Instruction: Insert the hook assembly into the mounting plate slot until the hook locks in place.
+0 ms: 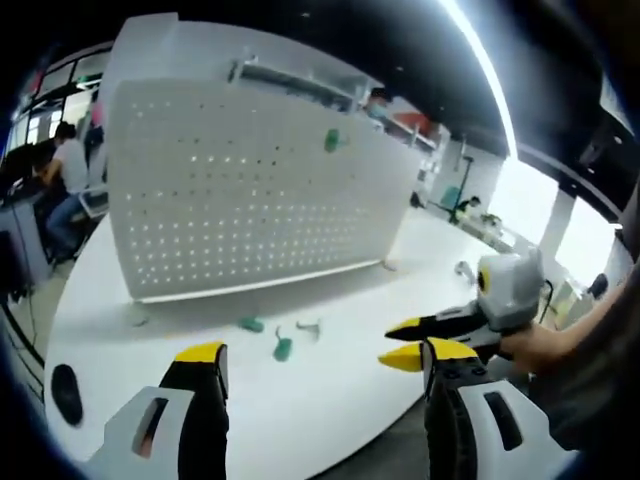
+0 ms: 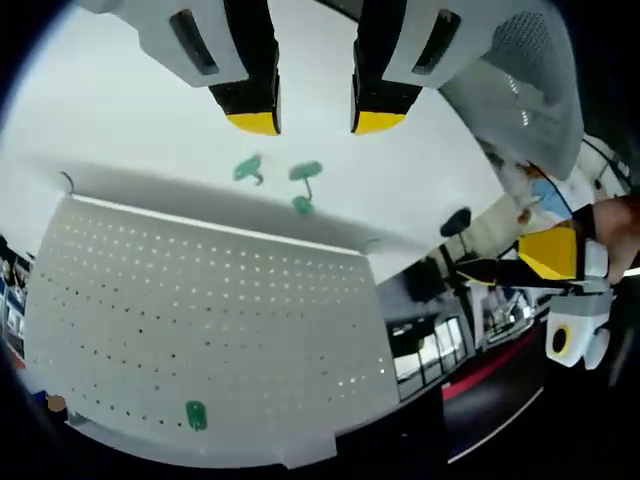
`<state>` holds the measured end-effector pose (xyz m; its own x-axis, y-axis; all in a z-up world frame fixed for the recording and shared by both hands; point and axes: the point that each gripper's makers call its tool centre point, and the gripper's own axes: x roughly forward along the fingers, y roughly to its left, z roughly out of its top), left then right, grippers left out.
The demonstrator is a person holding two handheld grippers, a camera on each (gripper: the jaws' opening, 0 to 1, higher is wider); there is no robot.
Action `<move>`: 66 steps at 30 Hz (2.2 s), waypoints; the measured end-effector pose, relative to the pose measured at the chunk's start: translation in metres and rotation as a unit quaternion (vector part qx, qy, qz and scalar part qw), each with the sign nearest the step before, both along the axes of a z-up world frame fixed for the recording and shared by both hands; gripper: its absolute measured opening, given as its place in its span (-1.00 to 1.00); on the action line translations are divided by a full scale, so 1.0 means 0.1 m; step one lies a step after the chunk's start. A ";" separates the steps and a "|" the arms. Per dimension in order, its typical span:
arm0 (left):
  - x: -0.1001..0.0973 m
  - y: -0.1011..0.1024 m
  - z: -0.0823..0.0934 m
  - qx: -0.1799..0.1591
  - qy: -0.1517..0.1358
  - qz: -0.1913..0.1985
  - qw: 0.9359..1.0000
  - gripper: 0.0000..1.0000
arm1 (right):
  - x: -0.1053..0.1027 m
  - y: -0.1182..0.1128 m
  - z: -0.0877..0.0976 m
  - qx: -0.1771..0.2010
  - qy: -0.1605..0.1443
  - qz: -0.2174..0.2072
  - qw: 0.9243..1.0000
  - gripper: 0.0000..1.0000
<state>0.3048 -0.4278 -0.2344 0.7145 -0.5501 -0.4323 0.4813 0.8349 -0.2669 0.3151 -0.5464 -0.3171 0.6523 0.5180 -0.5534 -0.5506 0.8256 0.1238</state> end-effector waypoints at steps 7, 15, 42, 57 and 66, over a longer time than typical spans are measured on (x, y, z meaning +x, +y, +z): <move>0.00 0.02 -0.03 0.002 0.004 0.000 1.000 0.63 | -0.09 0.05 -0.03 0.009 0.020 0.011 1.000 -0.49; 0.00 0.09 -0.10 0.003 0.012 0.007 1.000 0.62 | 0.00 0.12 -0.03 0.013 0.026 0.015 0.999 -0.49; 0.14 0.34 -0.29 0.004 0.041 0.031 0.999 0.61 | 0.70 0.58 -0.50 0.000 0.067 0.029 0.997 -0.50; 0.19 0.37 -0.38 0.002 0.058 0.039 0.998 0.60 | 1.04 0.77 -0.72 -0.003 0.085 0.019 0.996 -0.53; 0.18 0.39 -0.47 0.004 0.071 0.041 0.997 0.59 | 1.15 0.80 -0.81 -0.013 0.089 0.016 0.996 -0.58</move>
<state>0.3228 -0.3887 -0.2810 0.6876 -0.4883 -0.5374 0.3691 0.8724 -0.3204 0.4300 -0.4667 -0.3978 0.5267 0.5210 -0.6716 -0.5474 0.8124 0.2010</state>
